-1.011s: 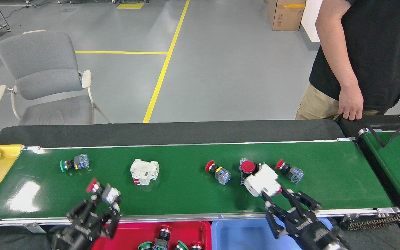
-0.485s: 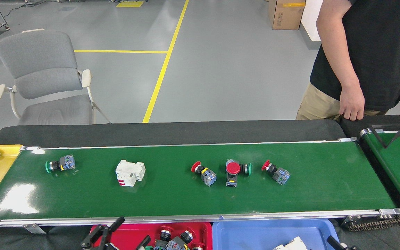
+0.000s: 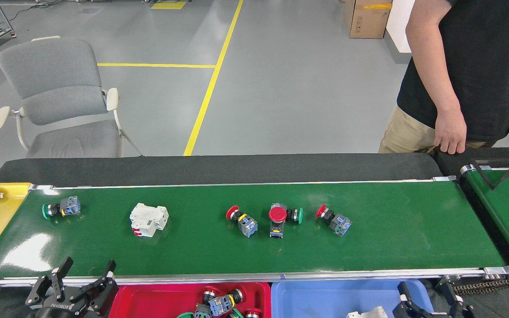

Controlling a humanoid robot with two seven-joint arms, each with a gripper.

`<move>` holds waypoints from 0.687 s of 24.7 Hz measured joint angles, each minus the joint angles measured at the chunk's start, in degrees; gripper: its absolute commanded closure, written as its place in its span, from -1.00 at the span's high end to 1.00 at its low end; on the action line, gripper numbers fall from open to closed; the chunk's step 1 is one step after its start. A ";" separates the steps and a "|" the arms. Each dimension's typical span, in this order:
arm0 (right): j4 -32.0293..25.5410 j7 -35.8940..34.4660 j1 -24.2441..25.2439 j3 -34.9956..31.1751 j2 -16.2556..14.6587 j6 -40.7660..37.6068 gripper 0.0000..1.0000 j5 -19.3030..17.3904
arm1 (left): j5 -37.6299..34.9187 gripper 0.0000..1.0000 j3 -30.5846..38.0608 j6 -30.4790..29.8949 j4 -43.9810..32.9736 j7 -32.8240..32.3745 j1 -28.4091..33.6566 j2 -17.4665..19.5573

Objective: Pick switch part from conveyor to tray
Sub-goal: 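Grasp a white switch block with the left gripper, a red button with the right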

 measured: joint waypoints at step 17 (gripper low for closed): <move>24.30 12.26 -30.60 27.55 -3.19 7.10 0.97 3.35 | 0.00 0.98 -4.13 -3.41 22.34 -0.19 -16.37 3.30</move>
